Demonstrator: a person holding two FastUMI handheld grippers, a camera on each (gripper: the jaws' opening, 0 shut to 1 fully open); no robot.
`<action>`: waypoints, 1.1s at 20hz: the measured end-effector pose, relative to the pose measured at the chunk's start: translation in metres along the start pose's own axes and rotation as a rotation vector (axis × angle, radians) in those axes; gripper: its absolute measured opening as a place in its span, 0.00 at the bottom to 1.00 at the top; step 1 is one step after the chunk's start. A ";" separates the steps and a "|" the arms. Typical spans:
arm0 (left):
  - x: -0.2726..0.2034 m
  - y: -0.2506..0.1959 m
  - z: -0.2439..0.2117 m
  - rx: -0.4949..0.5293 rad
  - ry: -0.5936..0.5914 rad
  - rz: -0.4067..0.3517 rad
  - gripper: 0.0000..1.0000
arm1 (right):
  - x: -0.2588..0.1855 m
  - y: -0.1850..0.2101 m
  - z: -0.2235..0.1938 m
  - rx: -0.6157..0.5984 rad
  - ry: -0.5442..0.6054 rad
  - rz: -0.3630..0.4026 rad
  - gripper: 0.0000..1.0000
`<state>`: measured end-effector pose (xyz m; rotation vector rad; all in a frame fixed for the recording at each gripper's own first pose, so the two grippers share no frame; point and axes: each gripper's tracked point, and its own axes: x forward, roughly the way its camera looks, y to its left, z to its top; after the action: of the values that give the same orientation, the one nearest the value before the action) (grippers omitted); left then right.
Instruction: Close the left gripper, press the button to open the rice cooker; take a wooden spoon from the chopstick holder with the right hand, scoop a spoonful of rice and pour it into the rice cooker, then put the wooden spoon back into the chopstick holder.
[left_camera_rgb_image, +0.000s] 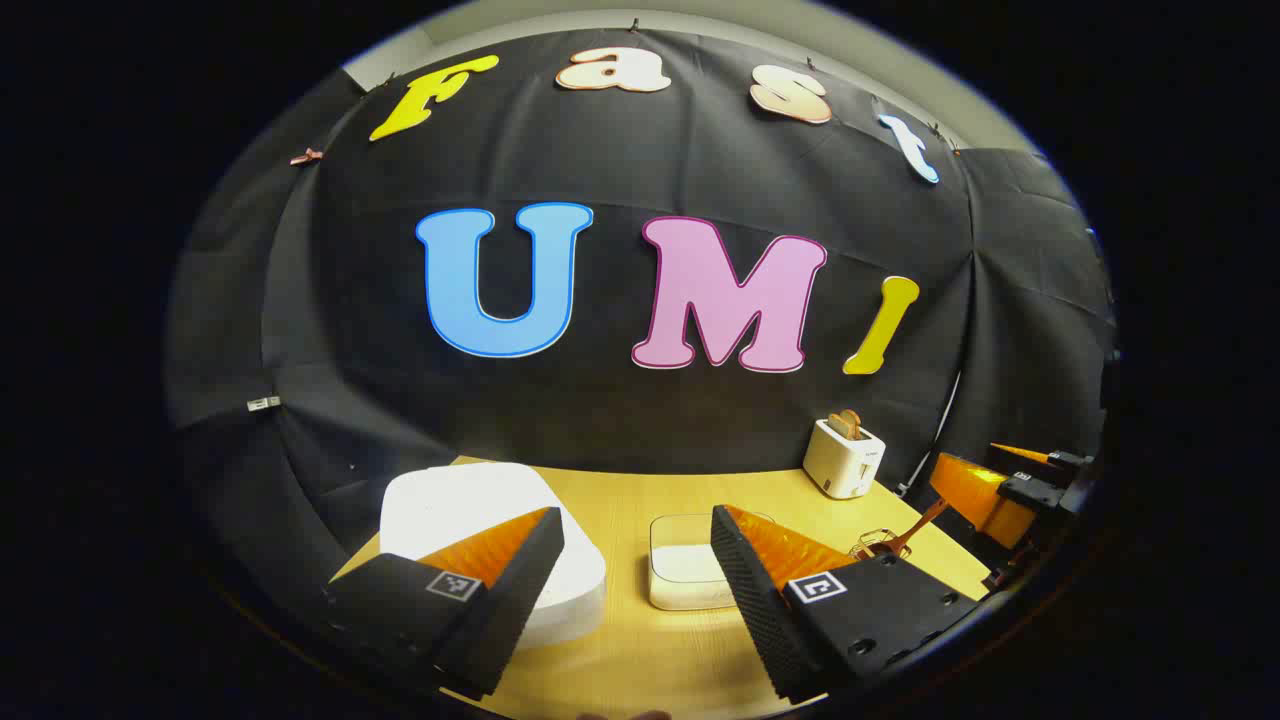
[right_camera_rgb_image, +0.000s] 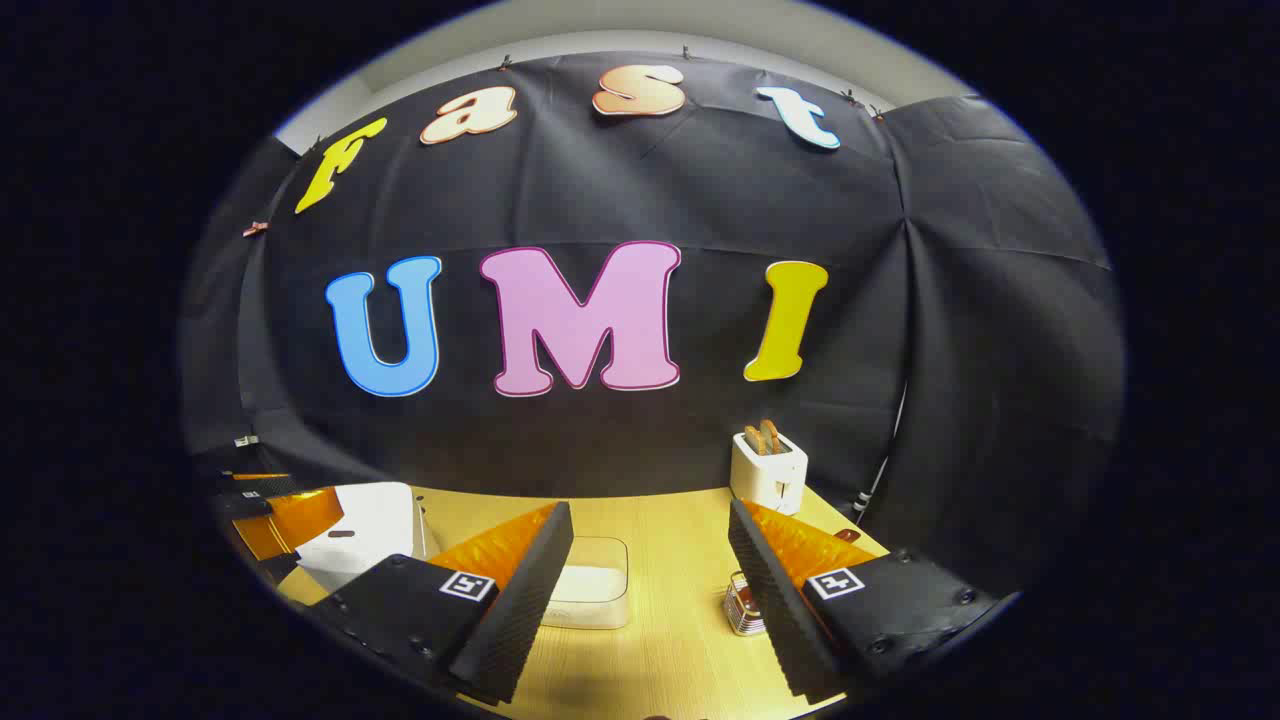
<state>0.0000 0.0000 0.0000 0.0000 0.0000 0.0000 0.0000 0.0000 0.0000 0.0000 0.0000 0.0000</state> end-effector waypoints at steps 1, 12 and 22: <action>-0.001 0.002 -0.001 0.005 -0.005 0.007 0.95 | -0.002 -0.004 -0.003 0.006 0.006 -0.006 0.97; 0.001 0.007 -0.020 0.006 0.029 0.014 0.95 | -0.005 -0.043 -0.020 0.061 0.061 -0.111 0.98; 0.018 0.041 -0.012 0.026 0.018 0.103 0.95 | 0.012 -0.019 -0.028 0.051 0.091 -0.022 0.99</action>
<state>0.0176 0.0409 -0.0116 0.0257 0.0181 0.1030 0.0124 -0.0187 -0.0281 0.0507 0.0905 -0.0218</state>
